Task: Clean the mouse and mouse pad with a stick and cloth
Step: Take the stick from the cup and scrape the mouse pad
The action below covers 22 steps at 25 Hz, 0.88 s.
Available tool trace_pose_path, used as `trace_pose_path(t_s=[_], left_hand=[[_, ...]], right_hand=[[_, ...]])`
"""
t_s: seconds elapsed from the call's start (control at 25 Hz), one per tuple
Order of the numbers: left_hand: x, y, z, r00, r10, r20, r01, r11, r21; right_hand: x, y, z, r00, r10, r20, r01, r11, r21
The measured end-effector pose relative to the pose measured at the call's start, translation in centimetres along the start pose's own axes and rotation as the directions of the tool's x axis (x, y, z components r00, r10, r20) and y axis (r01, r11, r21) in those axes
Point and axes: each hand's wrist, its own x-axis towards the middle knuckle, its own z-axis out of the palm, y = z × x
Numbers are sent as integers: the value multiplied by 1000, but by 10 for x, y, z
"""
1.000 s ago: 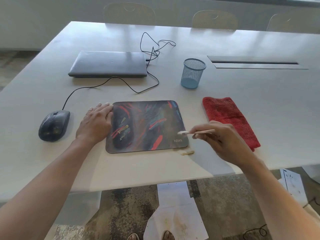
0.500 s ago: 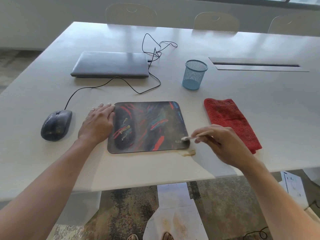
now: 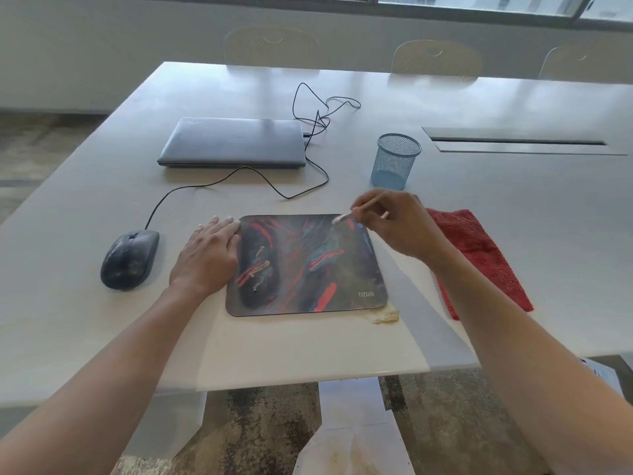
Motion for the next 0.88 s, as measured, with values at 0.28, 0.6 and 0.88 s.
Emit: trace_pose_path(t_s=[0.28, 0.6, 0.88], left_hand=[[0, 0, 0, 1000, 11, -8, -11, 1000, 6], [1, -4, 4, 1000, 19, -22, -19, 1000, 4], [1, -4, 3, 1000, 13, -25, -14, 1000, -5]], right_hand=[[35, 18, 16, 992, 96, 81, -88, 991, -102], [-1, 32, -17, 979, 204, -3, -202, 963, -177], [21, 12, -8, 986, 155, -56, -161, 978, -133]])
